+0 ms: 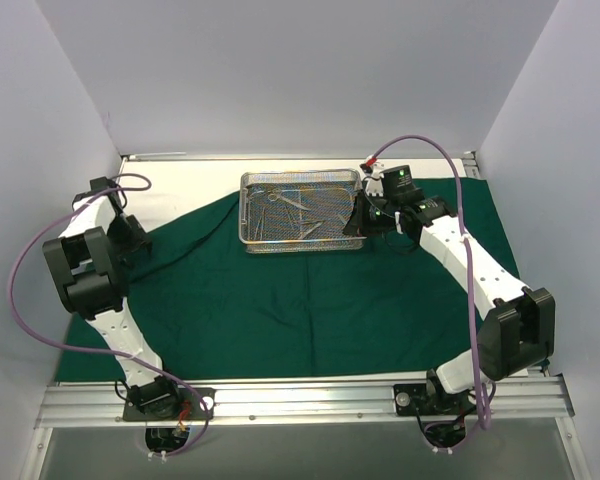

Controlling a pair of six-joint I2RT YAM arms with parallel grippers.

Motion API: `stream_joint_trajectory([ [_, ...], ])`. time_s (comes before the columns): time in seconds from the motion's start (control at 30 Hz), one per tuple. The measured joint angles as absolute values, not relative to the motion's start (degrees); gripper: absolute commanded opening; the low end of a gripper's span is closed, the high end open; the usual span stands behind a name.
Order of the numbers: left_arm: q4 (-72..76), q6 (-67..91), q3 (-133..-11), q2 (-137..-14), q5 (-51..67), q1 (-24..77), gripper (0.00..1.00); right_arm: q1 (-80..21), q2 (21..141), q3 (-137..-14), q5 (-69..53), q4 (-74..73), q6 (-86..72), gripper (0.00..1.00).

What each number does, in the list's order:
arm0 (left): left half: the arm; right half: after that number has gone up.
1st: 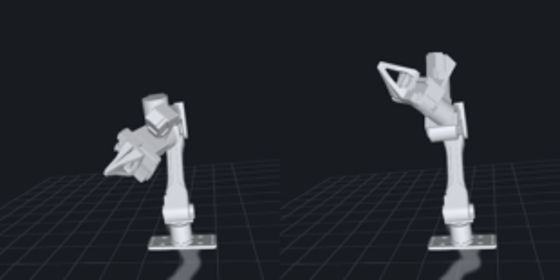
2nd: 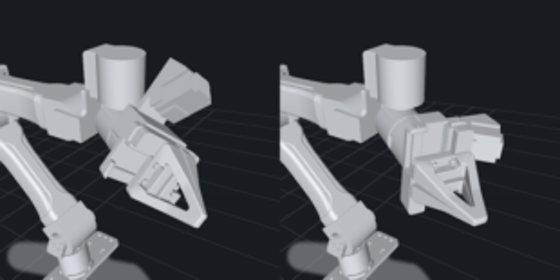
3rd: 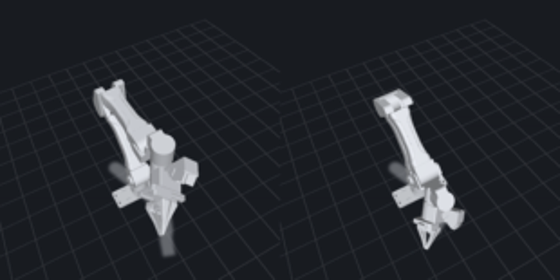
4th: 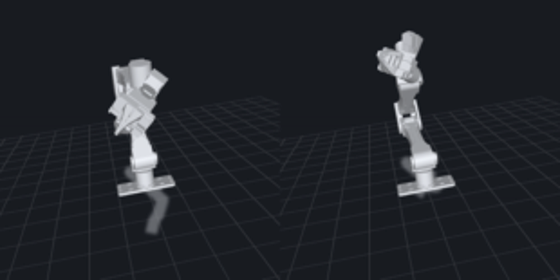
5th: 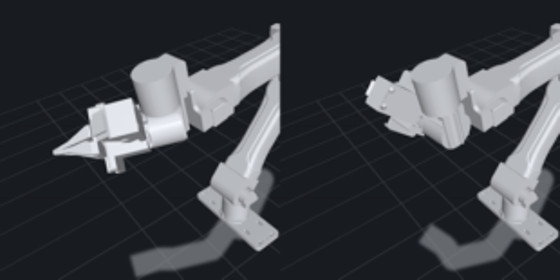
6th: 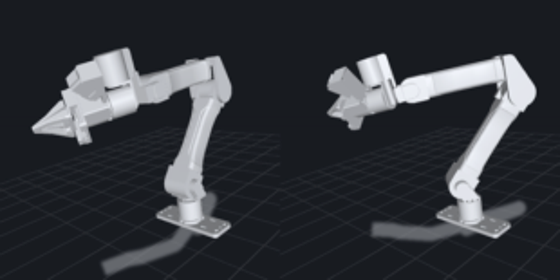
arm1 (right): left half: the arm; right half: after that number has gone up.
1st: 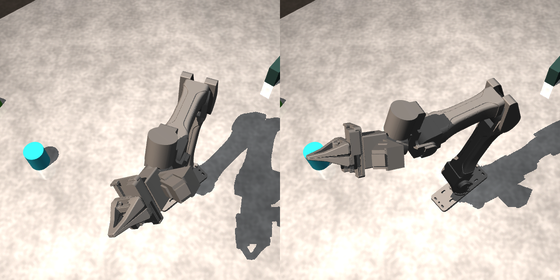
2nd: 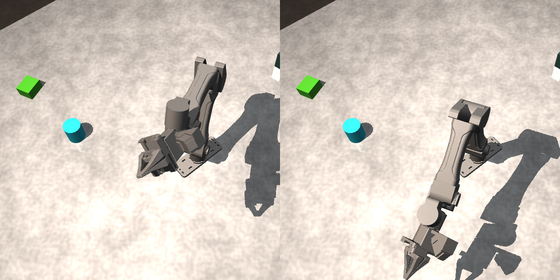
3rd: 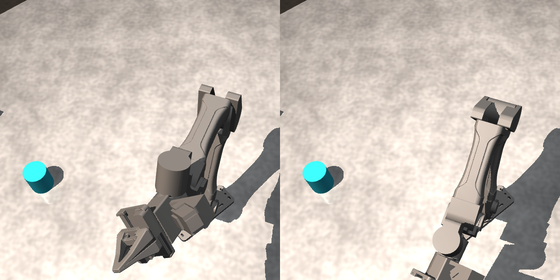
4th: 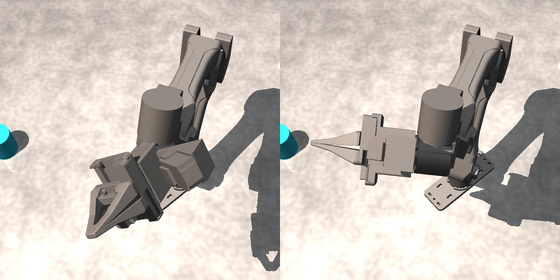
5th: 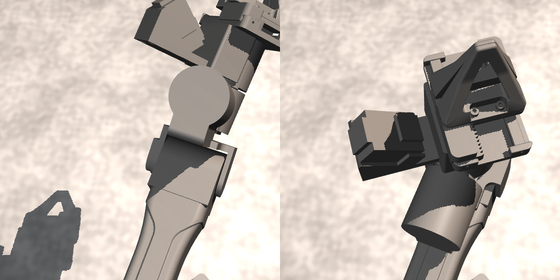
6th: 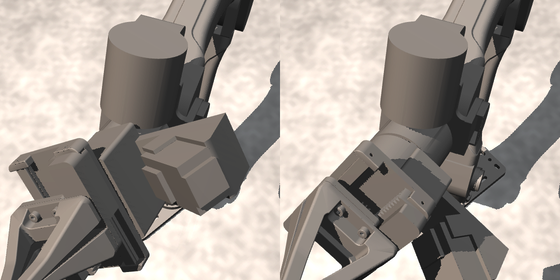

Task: Open and lay out the surgical kit
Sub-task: Smooth out the surgical kit at the center of the board.

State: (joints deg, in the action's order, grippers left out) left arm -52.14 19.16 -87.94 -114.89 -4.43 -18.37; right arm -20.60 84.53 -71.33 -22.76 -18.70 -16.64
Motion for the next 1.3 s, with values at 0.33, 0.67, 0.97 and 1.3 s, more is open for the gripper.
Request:
stream_joint_trajectory([
  [0.33, -51.5, 19.0, -88.0, -117.9, -4.0, -19.2, 0.66, -20.0, 84.9, -71.5, -22.8, -18.7, -16.7, 0.00],
  [0.67, -50.0, 18.4, -88.6, -114.4, -7.7, -20.1, 0.73, -19.8, 85.2, -71.6, -23.0, -18.7, -17.0, 0.00],
  [0.97, -49.1, 17.8, -89.9, -115.7, -6.0, -20.6, 0.73, -19.2, 85.3, -71.7, -23.1, -18.7, -17.2, 0.00],
  [1.3, -47.7, 17.8, -88.1, -118.4, -2.5, -20.6, 0.71, -19.1, 85.3, -71.7, -23.4, -18.7, -17.6, 0.00],
])
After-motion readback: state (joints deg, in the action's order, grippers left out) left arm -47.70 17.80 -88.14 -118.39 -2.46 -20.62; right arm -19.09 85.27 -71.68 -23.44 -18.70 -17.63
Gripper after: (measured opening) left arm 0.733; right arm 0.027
